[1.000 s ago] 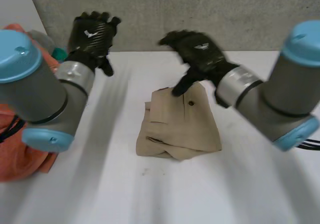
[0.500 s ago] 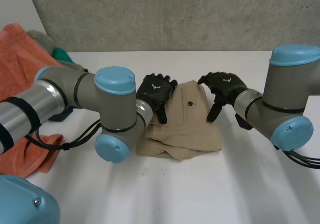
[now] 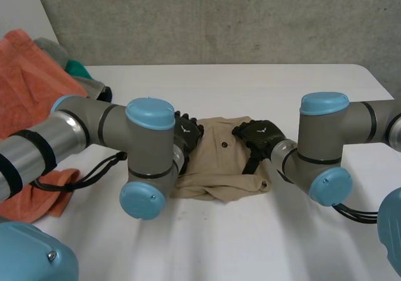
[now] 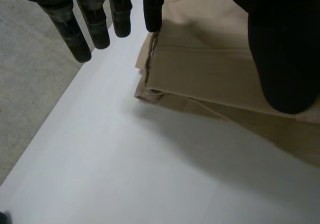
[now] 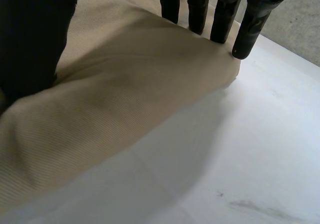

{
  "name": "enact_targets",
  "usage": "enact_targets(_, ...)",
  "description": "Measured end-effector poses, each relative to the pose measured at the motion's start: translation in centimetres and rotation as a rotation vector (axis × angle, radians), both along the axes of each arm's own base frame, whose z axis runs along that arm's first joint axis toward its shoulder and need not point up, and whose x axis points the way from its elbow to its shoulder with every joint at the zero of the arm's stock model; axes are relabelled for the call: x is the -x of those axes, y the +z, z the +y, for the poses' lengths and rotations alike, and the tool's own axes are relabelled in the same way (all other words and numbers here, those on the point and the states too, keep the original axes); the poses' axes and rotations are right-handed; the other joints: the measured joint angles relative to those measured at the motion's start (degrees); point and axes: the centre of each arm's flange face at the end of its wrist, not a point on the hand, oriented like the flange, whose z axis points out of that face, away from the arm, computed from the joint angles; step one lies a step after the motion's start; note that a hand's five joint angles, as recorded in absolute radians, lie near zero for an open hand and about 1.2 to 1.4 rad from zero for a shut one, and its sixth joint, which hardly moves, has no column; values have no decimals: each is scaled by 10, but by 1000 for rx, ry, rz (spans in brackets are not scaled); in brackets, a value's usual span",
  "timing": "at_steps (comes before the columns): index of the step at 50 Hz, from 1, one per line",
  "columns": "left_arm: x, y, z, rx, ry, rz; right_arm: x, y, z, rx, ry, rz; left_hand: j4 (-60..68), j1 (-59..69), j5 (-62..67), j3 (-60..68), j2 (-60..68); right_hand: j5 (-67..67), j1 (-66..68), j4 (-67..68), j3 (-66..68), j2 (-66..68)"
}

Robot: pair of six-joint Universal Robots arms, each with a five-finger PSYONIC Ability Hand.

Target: Fold the laundry.

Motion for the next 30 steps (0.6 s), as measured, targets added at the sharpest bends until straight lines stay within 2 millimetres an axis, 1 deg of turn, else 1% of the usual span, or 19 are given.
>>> enact_targets(2,1,2,1,2,-6,6,0,4,0,9,-4,-1,0,0,0,0,0,-1,-2,0,0,0)
enact_targets(5,3,16,2,26,-14,35,2,30,-1,52,-18,-31,0,0,0,0,0,-1,-2,0,0,0)
enact_targets(7,4,20,2,31,-15,41,2,33,-1,56,-21,-37,0,0,0,0,0,-1,-2,0,0,0)
enact_targets(8,4,36,2,58,-16,70,3,39,0,63,-25,-46,0,0,0,0,0,-1,-2,0,0,0)
enact_targets(9,3,43,1,69,-17,81,7,59,3,80,-46,-89,0,0,0,0,0,-1,-2,0,0,0)
enact_targets(10,3,51,1,81,-19,97,9,65,4,81,-56,-105,0,0,0,0,0,-1,-2,0,0,0)
enact_targets(11,3,51,1,81,-19,97,9,65,4,81,-56,-105,0,0,0,0,0,-1,-2,0,0,0)
enact_targets(12,1,65,2,96,-26,128,15,74,5,80,-82,-139,0,0,0,0,0,-1,-2,0,0,0)
enact_targets(13,1,70,3,99,-30,140,23,81,5,69,-118,-175,0,0,0,0,0,-1,-2,0,0,0)
enact_targets(16,-3,87,6,98,-55,186,44,86,4,35,-199,-242,0,0,0,0,0,-1,-2,0,0,0)
enact_targets(17,-6,94,9,87,-76,213,53,84,4,14,-233,-262,0,0,0,0,0,-1,-2,0,0,0)
enact_targets(18,-8,97,11,79,-90,225,57,83,4,4,-248,-270,0,0,0,0,0,-1,-2,0,0,0)
enact_targets(19,-10,102,15,61,-121,249,67,77,5,-26,-281,-284,0,0,0,0,0,-1,-2,0,0,0)
enact_targets(20,-11,104,17,53,-136,258,70,75,6,-36,-289,-287,0,0,0,0,0,-1,-2,0,0,0)
enact_targets(23,-17,113,32,-9,-241,311,81,58,12,-97,-311,-295,0,0,0,0,0,-1,-2,0,0,0)
enact_targets(25,-21,117,43,-58,-321,343,83,44,19,-136,-298,-298,0,0,0,0,0,-1,-2,0,0,0)
enact_targets(26,-23,118,47,-76,-348,353,83,42,20,-142,-292,-299,0,0,0,0,0,-1,-2,0,0,0)
enact_targets(28,-27,119,55,-126,-413,379,80,30,26,-169,-253,-310,0,0,0,0,0,-1,-2,0,0,0)
enact_targets(30,-30,119,58,-147,-435,389,78,27,28,-175,-236,-315,0,0,0,0,0,-1,-2,0,0,0)
